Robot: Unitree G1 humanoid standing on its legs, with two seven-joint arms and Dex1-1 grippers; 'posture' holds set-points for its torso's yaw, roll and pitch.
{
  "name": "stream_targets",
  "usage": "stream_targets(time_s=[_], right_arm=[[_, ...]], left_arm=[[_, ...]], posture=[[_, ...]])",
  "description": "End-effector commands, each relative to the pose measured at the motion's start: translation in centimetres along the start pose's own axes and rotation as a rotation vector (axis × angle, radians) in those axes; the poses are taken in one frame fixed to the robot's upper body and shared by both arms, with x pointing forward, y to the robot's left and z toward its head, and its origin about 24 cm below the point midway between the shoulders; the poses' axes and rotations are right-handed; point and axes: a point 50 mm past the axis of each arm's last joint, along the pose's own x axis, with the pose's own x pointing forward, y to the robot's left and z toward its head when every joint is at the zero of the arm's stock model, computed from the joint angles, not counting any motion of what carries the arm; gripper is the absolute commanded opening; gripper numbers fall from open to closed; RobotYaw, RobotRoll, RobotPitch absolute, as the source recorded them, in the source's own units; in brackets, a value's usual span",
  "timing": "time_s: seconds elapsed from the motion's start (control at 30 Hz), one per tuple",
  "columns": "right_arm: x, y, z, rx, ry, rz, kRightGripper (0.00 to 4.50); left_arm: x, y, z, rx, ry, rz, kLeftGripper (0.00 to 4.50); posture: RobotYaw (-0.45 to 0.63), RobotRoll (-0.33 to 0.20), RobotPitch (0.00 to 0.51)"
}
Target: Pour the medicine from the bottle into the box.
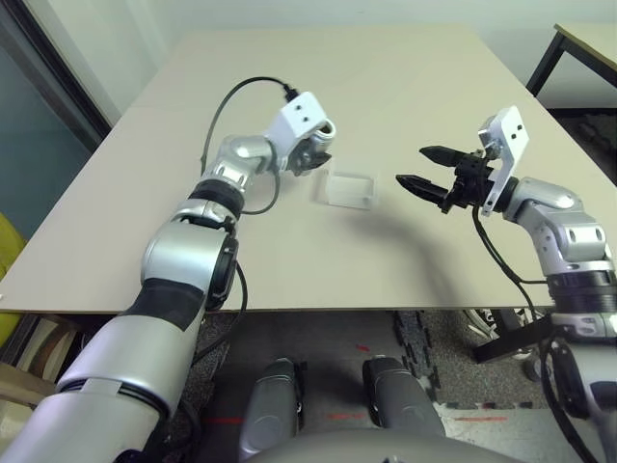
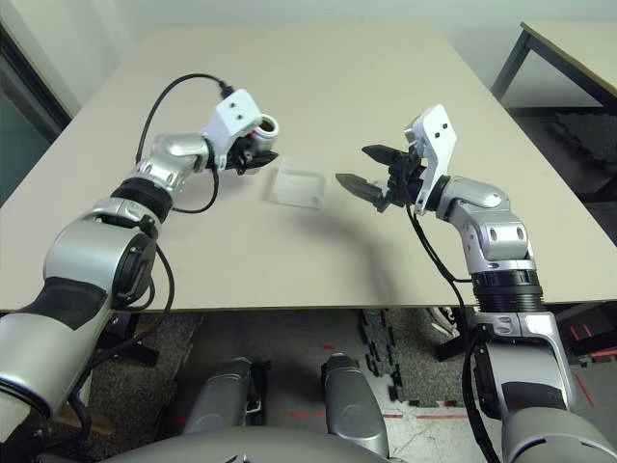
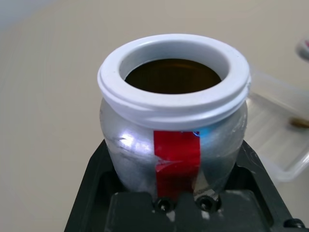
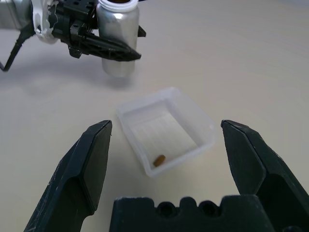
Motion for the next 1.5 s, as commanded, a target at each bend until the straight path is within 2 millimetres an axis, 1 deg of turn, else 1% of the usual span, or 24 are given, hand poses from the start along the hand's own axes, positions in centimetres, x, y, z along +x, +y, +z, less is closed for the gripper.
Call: stream_targets(time_s=[0.03, 0.1, 0.23, 0.33, 0.57, 0.8, 0.87, 0.9, 0.93, 1.0, 1.23, 1.5], right_arm=[[0.1, 0.1, 0.1, -0.008, 0.006, 0.015, 4.50], [0.2, 0.2, -0.1, -0.007, 0.011, 0.022, 4.50], [0.4, 0.3, 0.0, 0.002, 0.004, 0.028, 4.50], [0.6, 0.4, 0.0, 0.004, 0.002, 0.033, 4.50], [0.6, 0.5, 0.1, 0.018, -0.014, 0.027, 4.50], [0.5, 0.5, 0.0, 0.021, -0.014, 0.022, 4.50], [0.5, 0.5, 0.0, 0.021, -0.014, 0.019, 4.50], [0.5, 0.5, 0.0, 0.022, -0.014, 0.019, 4.50], [0.5, 0.5, -0.1, 0.022, -0.014, 0.019, 4.50], [0.5, 0.5, -0.1, 0.023, -0.014, 0.019, 4.50], [0.7, 0.6, -0.1, 0.025, -0.017, 0.023, 4.50], [0.8, 0.6, -0.2, 0.028, -0.017, 0.027, 4.50]], left_arm=[[-1.1, 0.2, -1.5, -0.071, -0.096, 0.087, 2.53], [-1.6, 0.1, -2.4, -0.119, -0.132, 0.126, 2.53], [-2.2, -0.3, -3.4, -0.125, -0.191, 0.189, 2.53], [-2.4, -1.0, -4.4, -0.133, -0.191, 0.199, 2.53], [-2.5, -1.9, -6.2, -0.170, -0.124, 0.202, 2.53], [-2.7, -2.4, -7.4, -0.202, -0.072, 0.184, 2.53], [-2.8, -2.5, -7.7, -0.217, -0.061, 0.187, 3.02], [-2.8, -2.6, -7.8, -0.224, -0.057, 0.185, 3.38], [-2.8, -2.6, -7.9, -0.229, -0.055, 0.184, 3.63], [-2.8, -2.7, -8.1, -0.241, -0.051, 0.183, 4.44], [-3.2, -3.0, -8.6, -0.260, -0.050, 0.175, 4.48], [-4.0, -3.1, -9.5, -0.248, -0.035, 0.164, 4.48]], posture=[[-0.08, 0.000, 0.054], [-0.08, 0.000, 0.054], [-0.07, 0.000, 0.054], [-0.07, 0.000, 0.055], [-0.08, 0.000, 0.056], [-0.09, 0.000, 0.055], [-0.09, 0.000, 0.056], [-0.09, 0.000, 0.058], [-0.09, 0.000, 0.058], [-0.09, 0.000, 0.058], [-0.08, 0.000, 0.058], [-0.08, 0.000, 0.059]])
